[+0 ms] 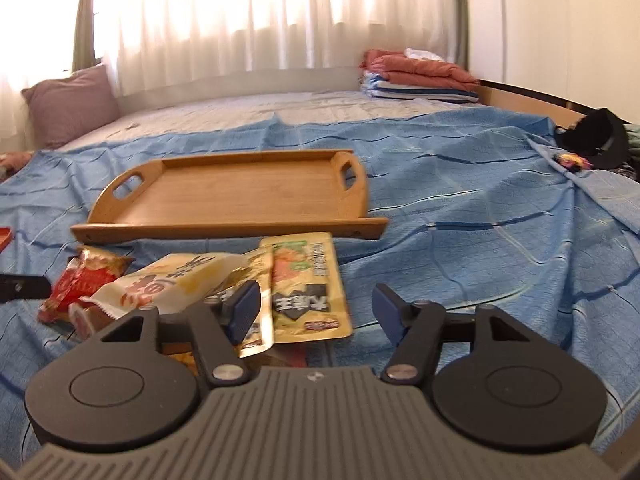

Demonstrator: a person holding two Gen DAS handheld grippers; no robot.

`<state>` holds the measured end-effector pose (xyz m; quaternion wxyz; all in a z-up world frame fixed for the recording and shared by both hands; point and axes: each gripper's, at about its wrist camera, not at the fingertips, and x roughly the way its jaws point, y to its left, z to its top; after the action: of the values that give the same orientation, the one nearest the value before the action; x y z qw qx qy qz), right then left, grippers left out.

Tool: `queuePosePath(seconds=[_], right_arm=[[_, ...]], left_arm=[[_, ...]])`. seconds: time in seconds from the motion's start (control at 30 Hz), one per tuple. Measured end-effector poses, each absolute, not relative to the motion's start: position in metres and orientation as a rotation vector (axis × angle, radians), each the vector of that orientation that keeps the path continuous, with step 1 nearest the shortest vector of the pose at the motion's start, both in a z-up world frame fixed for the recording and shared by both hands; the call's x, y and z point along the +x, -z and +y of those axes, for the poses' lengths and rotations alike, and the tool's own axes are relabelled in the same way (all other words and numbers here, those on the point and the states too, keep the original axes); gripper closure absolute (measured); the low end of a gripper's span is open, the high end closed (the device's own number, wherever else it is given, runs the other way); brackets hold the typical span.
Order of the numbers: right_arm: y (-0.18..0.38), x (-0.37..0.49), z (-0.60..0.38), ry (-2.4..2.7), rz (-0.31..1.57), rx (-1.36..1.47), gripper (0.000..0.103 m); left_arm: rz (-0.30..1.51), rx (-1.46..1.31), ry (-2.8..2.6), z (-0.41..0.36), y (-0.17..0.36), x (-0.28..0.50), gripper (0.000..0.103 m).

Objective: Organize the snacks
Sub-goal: 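Grasp the red ARTH chip bag with the left gripper while the right grasps the gold jerky pouch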

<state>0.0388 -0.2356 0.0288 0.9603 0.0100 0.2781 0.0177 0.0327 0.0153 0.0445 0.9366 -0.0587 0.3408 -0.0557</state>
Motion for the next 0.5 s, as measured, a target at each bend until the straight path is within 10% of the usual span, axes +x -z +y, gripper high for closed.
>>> queuePosePath(seconds=[0.5], right_arm=[[-0.013, 0.054, -0.19, -0.182, 0.587, -0.136, 0.041]], left_arm=[[0.705, -0.101, 0.143, -0.01, -0.033, 0.071, 0.076]])
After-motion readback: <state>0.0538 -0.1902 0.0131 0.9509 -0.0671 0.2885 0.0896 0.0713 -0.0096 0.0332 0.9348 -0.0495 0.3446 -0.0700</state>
